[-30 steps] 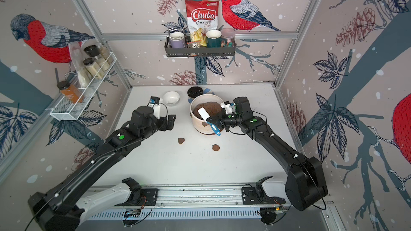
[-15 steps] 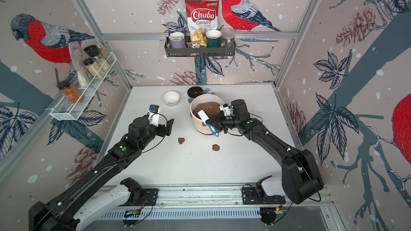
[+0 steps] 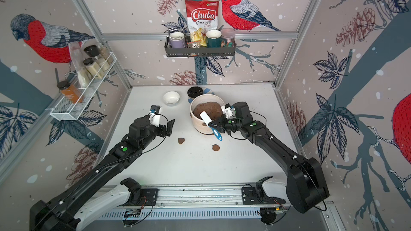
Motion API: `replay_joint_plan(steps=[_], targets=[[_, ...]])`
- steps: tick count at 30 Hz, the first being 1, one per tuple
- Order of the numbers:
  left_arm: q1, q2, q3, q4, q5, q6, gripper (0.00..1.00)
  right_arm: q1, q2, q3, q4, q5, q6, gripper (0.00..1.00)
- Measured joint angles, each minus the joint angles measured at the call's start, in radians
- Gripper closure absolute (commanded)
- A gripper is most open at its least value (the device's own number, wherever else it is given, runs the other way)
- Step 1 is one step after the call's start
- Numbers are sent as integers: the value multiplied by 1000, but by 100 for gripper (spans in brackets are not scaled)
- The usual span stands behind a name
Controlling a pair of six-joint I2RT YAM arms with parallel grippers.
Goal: Scrub the dried mud off the ceramic pot
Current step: Brush off the soil from the pot, then rotate the pot on the tray.
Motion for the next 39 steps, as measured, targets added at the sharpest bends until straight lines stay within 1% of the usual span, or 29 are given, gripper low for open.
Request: replay_joint_plan(steps=[4,9,15,20,22,25,29,31,34,39], targets=[[0,0,-3,3,0,1,4,9,-69,-58,-8,27,-37,100],[0,6,-6,5,0,7,4,51,-129,-139,26,46,-64,100],[0,11,-7,6,9,7,4,63,-200,-187,-50,79,-89,100],[0,10,-10,7,28,8,4,68,-225,-189,-104,88,-112,100],[0,6,-14,13,58,19,4,69,-243,-171,-146,87,-130,100],[0,-3,-23,38,137,42,4,69,-278,-122,-206,92,-151,100],[0,-1,-30,78,295,76,5,49,-322,-53,-276,114,-185,100],[-20,14,-11,78,370,110,5,28,-336,-22,-309,131,-190,100],[-107,63,59,46,445,206,4,-6,-371,25,-357,188,-204,100],[-224,161,198,-87,445,400,4,-19,-455,80,-423,388,-231,100]])
